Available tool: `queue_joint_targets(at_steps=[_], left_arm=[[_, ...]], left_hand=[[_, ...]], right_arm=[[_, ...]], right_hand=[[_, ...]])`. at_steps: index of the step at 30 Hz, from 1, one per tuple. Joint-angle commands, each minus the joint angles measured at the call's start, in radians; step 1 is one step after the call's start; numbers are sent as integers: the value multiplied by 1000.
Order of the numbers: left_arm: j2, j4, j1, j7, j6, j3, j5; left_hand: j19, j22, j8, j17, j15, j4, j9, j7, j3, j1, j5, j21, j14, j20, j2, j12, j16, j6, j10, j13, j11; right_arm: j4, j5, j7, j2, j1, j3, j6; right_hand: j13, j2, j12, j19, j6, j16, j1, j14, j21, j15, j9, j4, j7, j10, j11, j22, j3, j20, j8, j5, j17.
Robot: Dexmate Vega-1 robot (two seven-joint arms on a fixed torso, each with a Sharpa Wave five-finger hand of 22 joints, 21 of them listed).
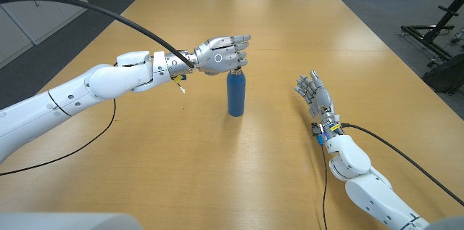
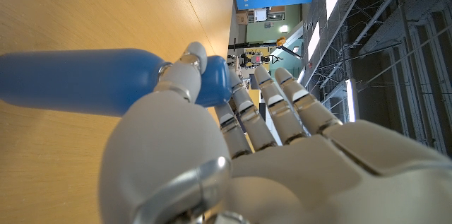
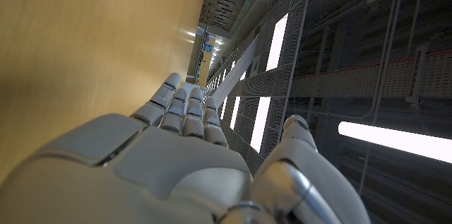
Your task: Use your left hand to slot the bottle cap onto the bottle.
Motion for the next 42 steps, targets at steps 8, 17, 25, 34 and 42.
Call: queue_joint_targets(at_steps=[8, 17, 25, 34, 42], left_arm=[[24, 3, 38, 25, 30, -6, 22], [22, -2, 33, 26, 22, -6, 23], [7, -4, 13, 23, 1, 5, 33], [-6, -2, -2, 17, -14, 20, 44], [-11, 3, -2, 8, -13, 28, 43]], left_hand=[[7, 1, 12, 4, -170, 28, 4, -12, 32, 3, 7, 2, 11, -73, 37, 3, -1, 43, 36, 5, -25], [7, 1, 13, 4, -171, 26, 4, -13, 34, 5, 8, 2, 9, -71, 38, 3, -1, 42, 36, 5, -25], [5, 1, 15, 4, -170, 25, 4, -13, 36, 9, 8, 1, 7, -72, 40, 3, -2, 43, 35, 5, -26], [2, 1, 16, 4, -167, 25, 4, -13, 36, 8, 8, 0, 4, -74, 38, 2, -3, 42, 34, 5, -27], [0, 1, 16, 4, -167, 26, 4, -13, 36, 5, 8, 0, 3, -76, 37, 2, -3, 41, 34, 5, -27]], right_arm=[[-10, -4, -3, -9, 6, -10, -21], [-10, -7, -5, -8, 4, -13, -19], [-8, -7, -8, -5, -3, -13, -9], [-1, -2, -3, -4, -8, -11, 0], [-1, 3, -2, -7, -8, -9, -4]], right_hand=[[2, 9, 5, 6, 10, -1, 4, 7, -3, 0, 4, 0, 1, 3, -3, 2, -4, -1, -1, 7, 5], [2, 9, 5, 7, 10, -1, 4, 7, -4, 0, 4, 0, 3, 3, 0, 2, -4, -1, -1, 7, 5], [2, 9, 5, 7, 10, -2, 4, 6, -6, 0, 4, -1, 2, 3, -2, 2, -5, -1, -1, 7, 5], [2, 9, 5, 8, 9, -2, 4, 6, -7, 1, 4, -1, 2, 3, 0, 2, -5, -1, -1, 7, 6], [2, 10, 4, 8, 11, -2, 4, 6, -9, 0, 4, -1, 2, 2, -1, 2, -5, -1, -1, 7, 6]])
